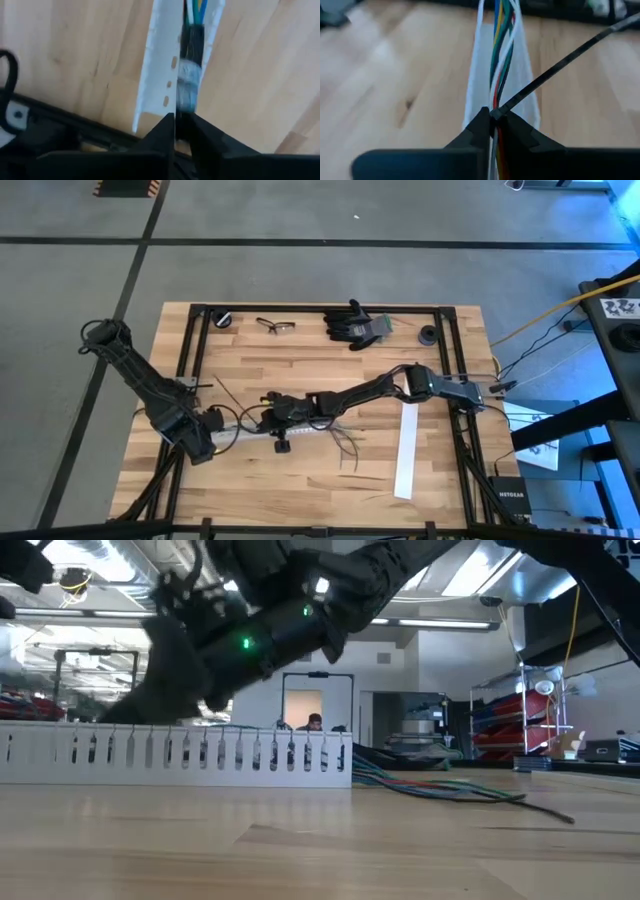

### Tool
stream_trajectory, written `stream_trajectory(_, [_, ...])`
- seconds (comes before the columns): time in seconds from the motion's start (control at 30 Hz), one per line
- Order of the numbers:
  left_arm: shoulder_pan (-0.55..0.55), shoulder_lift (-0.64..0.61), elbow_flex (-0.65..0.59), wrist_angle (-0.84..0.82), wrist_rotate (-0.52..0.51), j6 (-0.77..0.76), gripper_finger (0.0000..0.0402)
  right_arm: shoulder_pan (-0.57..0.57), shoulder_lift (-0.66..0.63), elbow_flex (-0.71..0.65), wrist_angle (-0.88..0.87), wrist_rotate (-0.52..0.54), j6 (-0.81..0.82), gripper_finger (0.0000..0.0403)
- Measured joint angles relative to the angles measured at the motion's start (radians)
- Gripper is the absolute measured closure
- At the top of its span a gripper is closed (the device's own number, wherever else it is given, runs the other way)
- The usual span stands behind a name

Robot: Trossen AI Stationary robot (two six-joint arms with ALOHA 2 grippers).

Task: Ziptie cables
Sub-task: Put the cable wire into the cable duct, then adjust the cable duct

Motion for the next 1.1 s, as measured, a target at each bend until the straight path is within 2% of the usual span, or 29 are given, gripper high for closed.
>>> stream_trajectory(0.23, [0.0,-0.001,0.0,-0.084,0.056,-0.121,0.0295,-0.001,0.001,0.001,-0.007,0.003,-0.003,0.0277])
stream_trajectory(0.43, [0.002,-0.001,0.001,-0.036,0.03,-0.089,0.0264,0.0,-0.009,0.001,0.005,0.002,-0.005,0.0229])
stream_trajectory(0.63, [0.001,-0.002,0.001,0.017,-0.142,-0.081,0.0261,-0.001,-0.024,0.048,-0.017,0.002,-0.029,0.0219])
stream_trajectory(0.9, [0.002,-0.002,0.002,0.079,-0.478,-0.081,0.0261,-0.012,-0.074,0.219,-0.523,0.017,-0.207,0.0219])
stream_trajectory(1.0, [0.022,-0.002,0.002,0.127,-0.599,-0.025,0.0261,-0.042,-0.112,0.203,-0.591,0.015,-0.216,0.0219])
stream_trajectory(1.1, [0.072,-0.002,0.002,0.173,-0.699,0.032,0.0261,-0.077,-0.152,0.123,-0.609,0.014,-0.213,0.0221])
